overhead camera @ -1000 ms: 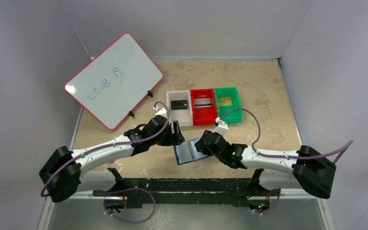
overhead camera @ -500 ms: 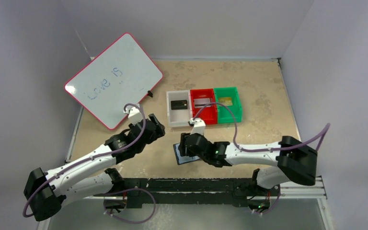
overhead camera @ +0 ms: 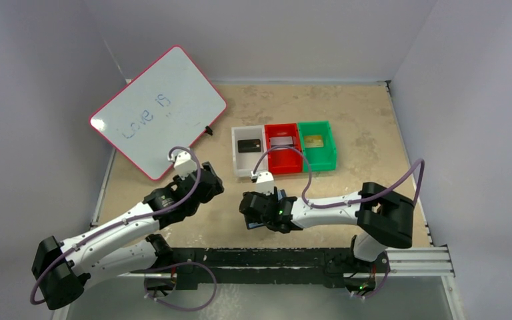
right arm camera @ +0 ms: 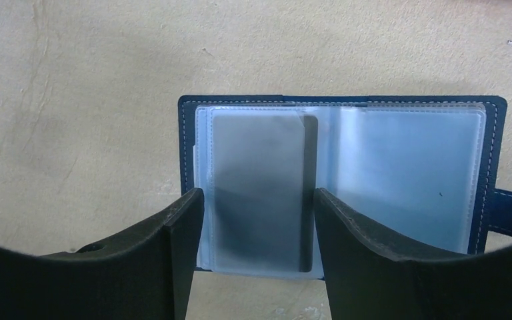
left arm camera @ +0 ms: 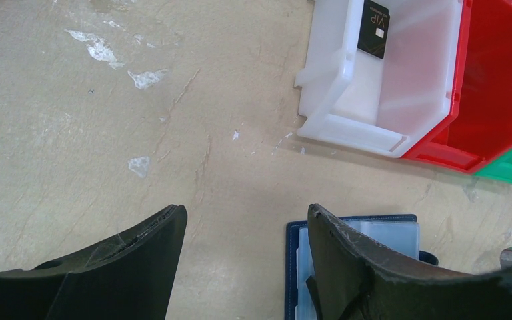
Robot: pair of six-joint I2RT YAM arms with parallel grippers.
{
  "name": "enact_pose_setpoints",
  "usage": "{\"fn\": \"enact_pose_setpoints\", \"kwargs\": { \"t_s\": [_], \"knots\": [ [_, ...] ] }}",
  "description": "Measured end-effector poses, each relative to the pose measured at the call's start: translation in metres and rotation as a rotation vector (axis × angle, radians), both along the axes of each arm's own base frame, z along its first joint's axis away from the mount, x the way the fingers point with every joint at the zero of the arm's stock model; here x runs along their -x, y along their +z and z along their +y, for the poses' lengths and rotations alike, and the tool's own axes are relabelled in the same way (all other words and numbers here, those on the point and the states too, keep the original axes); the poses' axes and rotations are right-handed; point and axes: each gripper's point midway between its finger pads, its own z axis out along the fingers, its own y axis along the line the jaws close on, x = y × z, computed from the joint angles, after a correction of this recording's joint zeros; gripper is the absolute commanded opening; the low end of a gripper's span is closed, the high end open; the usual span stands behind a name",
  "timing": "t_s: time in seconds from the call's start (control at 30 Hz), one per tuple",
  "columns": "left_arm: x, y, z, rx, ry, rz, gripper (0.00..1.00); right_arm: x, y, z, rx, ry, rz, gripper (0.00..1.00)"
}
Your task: Take the credit cards out of the card holder
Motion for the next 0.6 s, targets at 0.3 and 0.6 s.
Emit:
{"fn": "enact_pose_setpoints", "kwargs": {
  "t_s": [0.3,0.6],
  "knots": [
    [0.001,0.000,0.000,0.003,-0.004,0.003,0.67,0.007,-0.005,-0.004,-0.028,-0.010,0.028,0.51],
    [0.003,-0.011,-0.009,0.000,-0.036,0.047,0.67,0.008,-0.006,-0.001,-0.069,-0.029,0.039,0.55]
  ]
}}
